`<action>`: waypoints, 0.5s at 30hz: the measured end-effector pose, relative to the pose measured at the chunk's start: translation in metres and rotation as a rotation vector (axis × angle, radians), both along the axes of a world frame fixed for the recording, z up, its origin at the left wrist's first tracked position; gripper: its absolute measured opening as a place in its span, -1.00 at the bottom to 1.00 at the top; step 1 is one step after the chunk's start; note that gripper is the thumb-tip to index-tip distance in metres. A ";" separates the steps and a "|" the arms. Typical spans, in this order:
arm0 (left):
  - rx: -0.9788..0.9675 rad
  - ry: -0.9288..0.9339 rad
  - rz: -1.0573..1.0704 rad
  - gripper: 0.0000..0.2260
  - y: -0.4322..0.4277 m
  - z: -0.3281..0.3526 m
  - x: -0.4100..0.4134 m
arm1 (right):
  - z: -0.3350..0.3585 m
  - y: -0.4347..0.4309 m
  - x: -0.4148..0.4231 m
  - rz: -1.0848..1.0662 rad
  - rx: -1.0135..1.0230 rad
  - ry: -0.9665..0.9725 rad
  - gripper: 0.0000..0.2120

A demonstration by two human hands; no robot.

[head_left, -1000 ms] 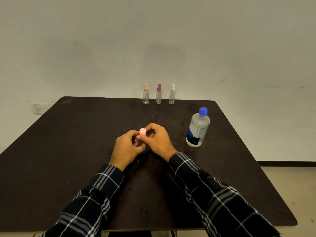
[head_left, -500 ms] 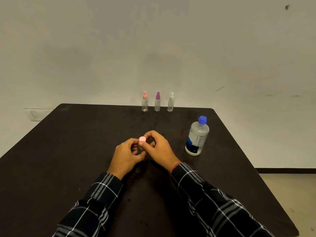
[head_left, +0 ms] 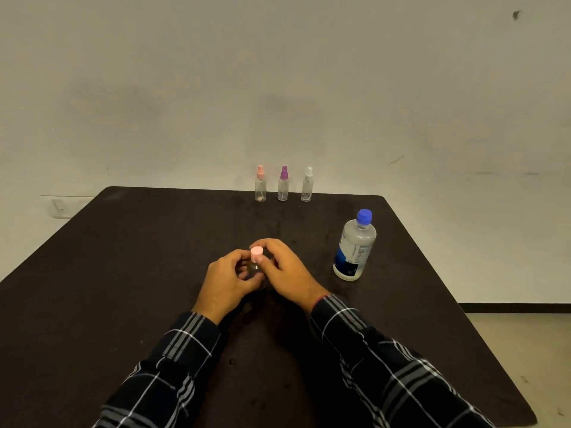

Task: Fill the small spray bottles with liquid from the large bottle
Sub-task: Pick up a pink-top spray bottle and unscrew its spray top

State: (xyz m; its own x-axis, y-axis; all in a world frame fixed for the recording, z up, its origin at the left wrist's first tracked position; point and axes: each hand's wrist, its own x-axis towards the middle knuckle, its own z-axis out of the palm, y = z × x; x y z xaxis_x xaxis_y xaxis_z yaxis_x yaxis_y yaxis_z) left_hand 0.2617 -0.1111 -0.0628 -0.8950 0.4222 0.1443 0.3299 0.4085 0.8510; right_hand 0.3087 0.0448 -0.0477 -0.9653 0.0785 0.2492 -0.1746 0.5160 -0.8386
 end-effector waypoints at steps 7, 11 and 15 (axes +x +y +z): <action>0.007 -0.014 0.011 -0.64 0.000 -0.001 -0.001 | 0.002 -0.008 -0.005 -0.198 0.036 0.000 -0.66; 0.002 0.011 0.000 -0.63 0.000 -0.001 -0.001 | 0.005 -0.005 -0.004 -0.135 0.069 0.051 -0.83; 0.015 0.026 -0.025 -0.62 0.002 0.001 0.000 | 0.005 0.006 0.002 -0.009 0.039 0.071 -0.72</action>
